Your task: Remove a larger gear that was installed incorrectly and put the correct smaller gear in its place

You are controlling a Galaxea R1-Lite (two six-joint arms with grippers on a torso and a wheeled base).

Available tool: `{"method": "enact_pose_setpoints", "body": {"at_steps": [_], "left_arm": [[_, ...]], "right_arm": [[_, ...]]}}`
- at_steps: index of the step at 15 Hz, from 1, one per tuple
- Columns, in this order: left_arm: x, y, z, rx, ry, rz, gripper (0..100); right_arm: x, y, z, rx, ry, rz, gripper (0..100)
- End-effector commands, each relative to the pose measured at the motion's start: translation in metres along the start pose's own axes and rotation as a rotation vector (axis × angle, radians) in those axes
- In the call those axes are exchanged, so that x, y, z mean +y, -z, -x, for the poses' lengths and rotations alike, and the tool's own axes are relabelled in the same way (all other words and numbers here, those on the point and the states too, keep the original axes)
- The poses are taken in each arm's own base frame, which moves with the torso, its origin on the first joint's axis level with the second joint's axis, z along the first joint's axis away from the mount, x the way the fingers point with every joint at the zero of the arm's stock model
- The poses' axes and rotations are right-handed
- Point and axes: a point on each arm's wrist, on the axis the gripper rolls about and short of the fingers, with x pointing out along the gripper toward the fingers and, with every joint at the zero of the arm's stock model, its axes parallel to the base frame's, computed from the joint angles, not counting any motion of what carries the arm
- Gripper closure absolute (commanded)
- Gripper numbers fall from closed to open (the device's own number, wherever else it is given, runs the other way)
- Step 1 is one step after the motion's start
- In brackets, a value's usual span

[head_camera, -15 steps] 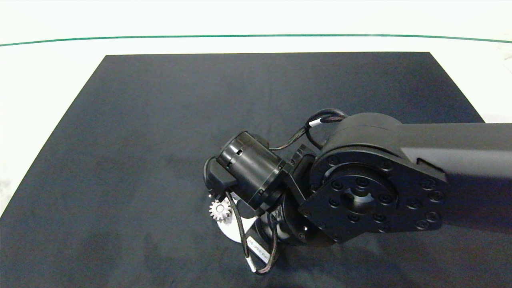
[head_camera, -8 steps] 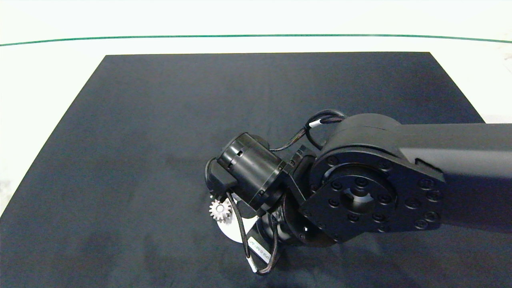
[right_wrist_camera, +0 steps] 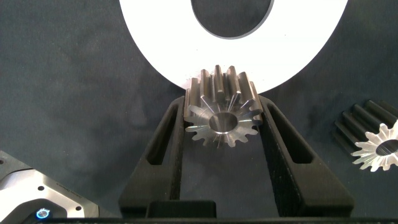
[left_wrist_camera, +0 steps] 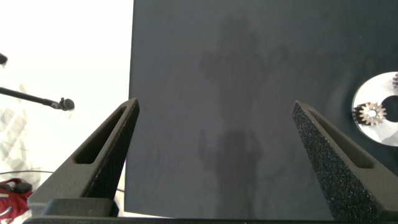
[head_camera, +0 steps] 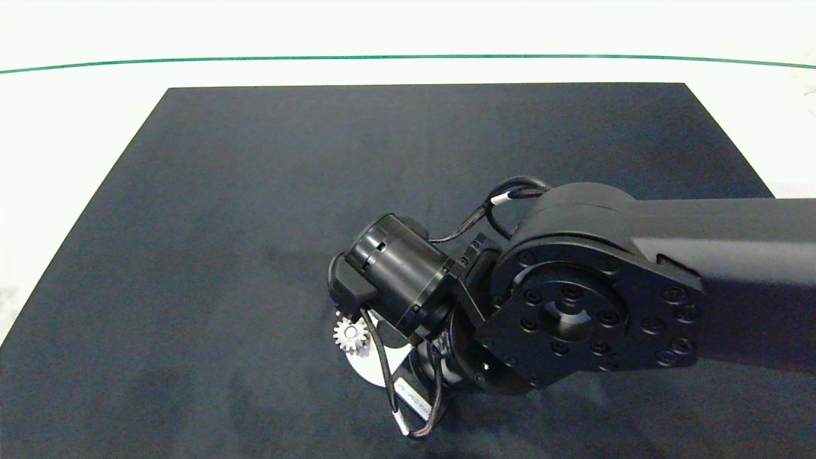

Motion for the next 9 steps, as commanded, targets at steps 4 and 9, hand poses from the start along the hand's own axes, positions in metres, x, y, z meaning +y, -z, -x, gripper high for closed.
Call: {"method": "enact_pose_setpoints", "body": {"at_steps": [4, 9], "left_arm": [[-0.0002, 0.0005, -0.0011, 0.009, -0.001, -0.002, 0], [-0.0003, 0.0007, -0.0014, 0.01, 0.001, -0.002, 0]], "right_arm": [[0.0004, 0.0007, -0.0007, 0.007, 0.002, 0.003, 0], [0.0, 0.0004, 0.0001, 0.004, 0.002, 0.0, 0]]}}
